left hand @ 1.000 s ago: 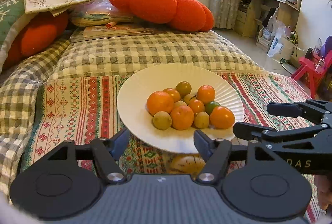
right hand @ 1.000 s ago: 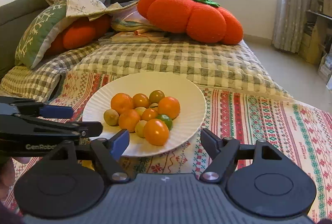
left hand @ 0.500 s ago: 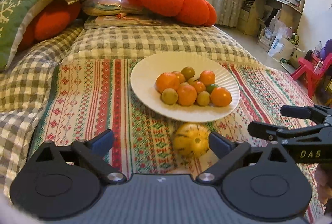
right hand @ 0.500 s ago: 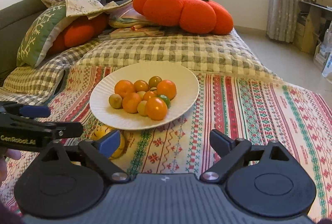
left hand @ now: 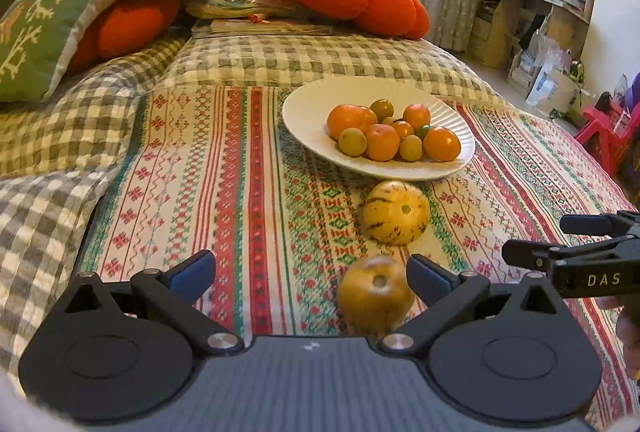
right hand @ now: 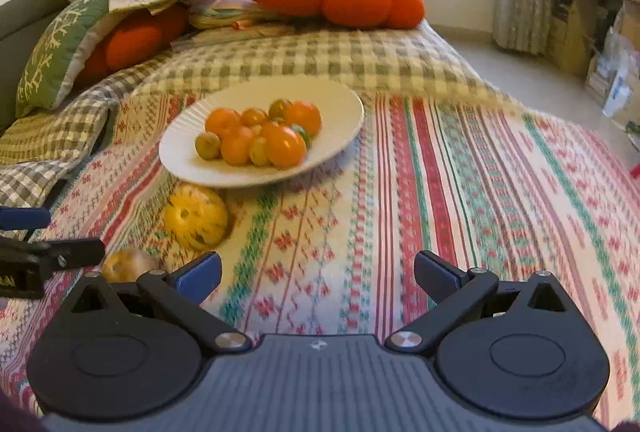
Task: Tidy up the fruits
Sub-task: 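Withdraw both open tools from the plate toward the last two fruits, then close the left tool on the large brown fruit while the right tool grasps the striped squash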
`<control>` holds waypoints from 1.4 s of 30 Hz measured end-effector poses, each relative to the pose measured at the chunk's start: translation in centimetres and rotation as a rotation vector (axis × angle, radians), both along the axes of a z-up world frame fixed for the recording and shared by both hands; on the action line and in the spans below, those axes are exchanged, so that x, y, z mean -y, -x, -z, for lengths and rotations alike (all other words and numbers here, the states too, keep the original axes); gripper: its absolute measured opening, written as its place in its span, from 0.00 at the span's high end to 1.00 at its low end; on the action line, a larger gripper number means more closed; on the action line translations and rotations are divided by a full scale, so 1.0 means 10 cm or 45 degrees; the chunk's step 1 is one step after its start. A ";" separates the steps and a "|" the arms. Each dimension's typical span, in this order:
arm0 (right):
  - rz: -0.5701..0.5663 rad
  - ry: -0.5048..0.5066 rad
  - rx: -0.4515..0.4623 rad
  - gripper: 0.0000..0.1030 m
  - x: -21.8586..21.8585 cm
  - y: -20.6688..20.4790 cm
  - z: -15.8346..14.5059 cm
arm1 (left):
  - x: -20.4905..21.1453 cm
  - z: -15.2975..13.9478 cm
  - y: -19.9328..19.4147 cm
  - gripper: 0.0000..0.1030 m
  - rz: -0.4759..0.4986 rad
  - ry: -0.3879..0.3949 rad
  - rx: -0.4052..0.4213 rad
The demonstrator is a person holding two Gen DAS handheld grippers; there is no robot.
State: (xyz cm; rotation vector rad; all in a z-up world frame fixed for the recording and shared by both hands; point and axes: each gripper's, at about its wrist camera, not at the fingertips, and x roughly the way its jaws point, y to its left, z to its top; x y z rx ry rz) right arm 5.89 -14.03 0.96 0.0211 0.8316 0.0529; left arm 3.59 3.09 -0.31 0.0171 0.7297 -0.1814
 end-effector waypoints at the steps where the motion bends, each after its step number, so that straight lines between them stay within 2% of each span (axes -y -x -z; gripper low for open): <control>1: -0.012 0.011 -0.011 0.00 -0.01 0.01 0.01 | -0.01 0.01 0.02 0.12 0.007 0.001 -0.001; 6: -0.006 0.059 -0.004 0.00 0.00 0.06 0.04 | 0.00 0.10 0.10 0.12 0.053 -0.024 -0.004; 19: -0.054 0.094 -0.041 0.00 -0.11 0.06 0.18 | 0.12 0.42 0.07 0.12 0.094 0.050 -0.073; 26: -0.052 0.095 -0.052 0.00 -0.12 0.02 0.22 | 0.25 0.47 0.08 0.14 0.130 0.036 -0.022; 31: -0.042 0.080 -0.056 0.00 -0.13 0.01 0.23 | 0.33 0.49 0.08 0.23 0.162 0.011 0.016; 36: -0.009 0.049 -0.055 0.00 -0.11 -0.01 0.25 | 0.33 0.47 0.06 0.39 0.176 0.037 0.028; 42: 0.011 0.024 -0.063 0.00 -0.07 -0.04 0.27 | 0.27 0.45 0.02 0.52 0.160 0.076 0.029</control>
